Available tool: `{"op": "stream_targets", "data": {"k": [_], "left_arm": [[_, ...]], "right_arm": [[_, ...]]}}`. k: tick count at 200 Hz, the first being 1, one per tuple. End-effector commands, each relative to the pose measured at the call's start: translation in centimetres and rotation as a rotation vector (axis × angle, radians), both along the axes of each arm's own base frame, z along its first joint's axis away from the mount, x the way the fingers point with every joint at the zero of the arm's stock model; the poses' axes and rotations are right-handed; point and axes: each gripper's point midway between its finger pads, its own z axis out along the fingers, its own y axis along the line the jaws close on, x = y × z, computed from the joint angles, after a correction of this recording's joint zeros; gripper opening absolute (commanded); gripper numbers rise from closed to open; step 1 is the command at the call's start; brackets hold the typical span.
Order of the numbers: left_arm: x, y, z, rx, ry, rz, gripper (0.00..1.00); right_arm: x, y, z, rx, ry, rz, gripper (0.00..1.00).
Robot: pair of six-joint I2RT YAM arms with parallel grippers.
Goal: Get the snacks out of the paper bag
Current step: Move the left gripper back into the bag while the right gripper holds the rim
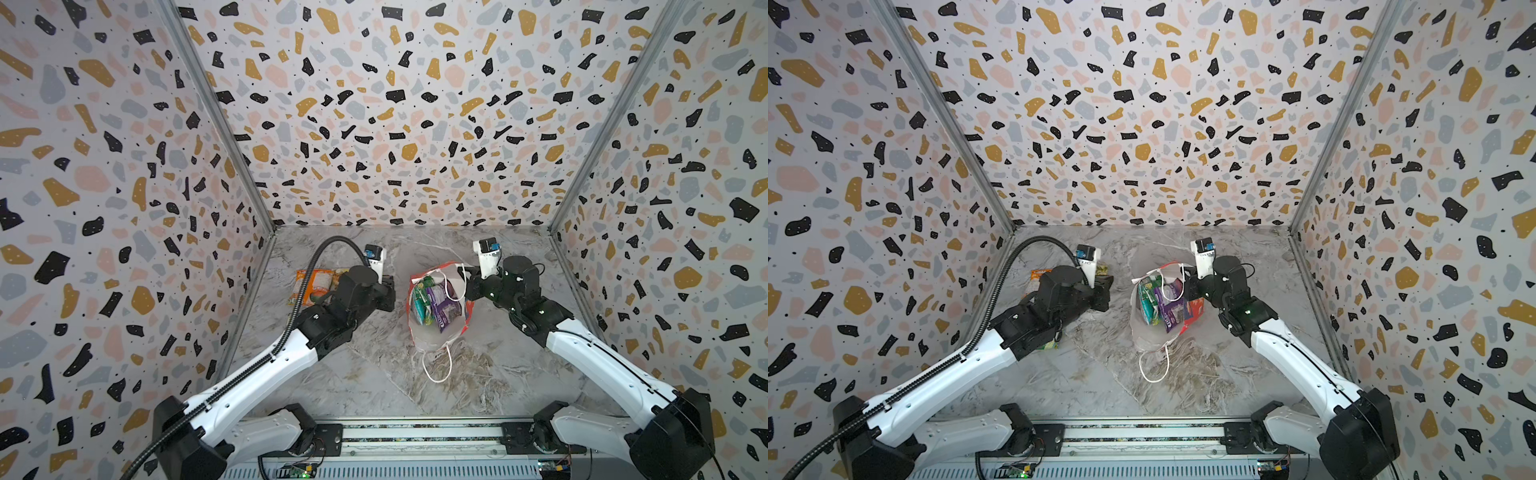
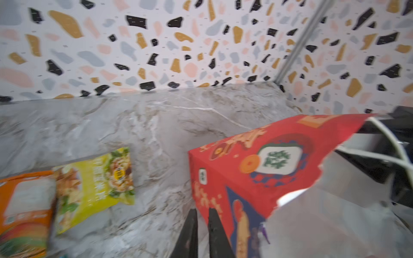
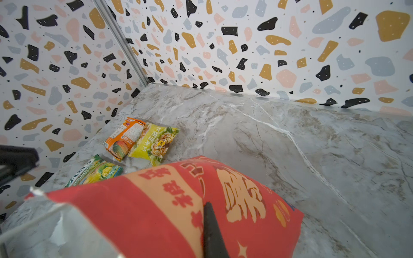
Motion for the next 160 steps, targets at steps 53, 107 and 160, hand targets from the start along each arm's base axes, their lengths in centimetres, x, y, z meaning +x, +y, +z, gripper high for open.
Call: {"op": "stream_targets", "data": {"k": [53,107,160], "left_arm": [[-2.4,-10.9,-1.5,-0.096,0.099,-0.217,0.16],[-2.4,-9.1,0.9,-0.044,0.01,-0.131,0.14],[-4.6,-8.9,4.3,-0.122,-0.081,-0.226,0.1]], "right_arm": [[0.4,0.9,3.8,0.056,-0.052,-0.007,0.0],[0.9,0.6,3.8,0.057,-0.06,-0.034,0.0],[1.3,0.4,3.8,0.066,-0.062,-0.045,0.0]]}}
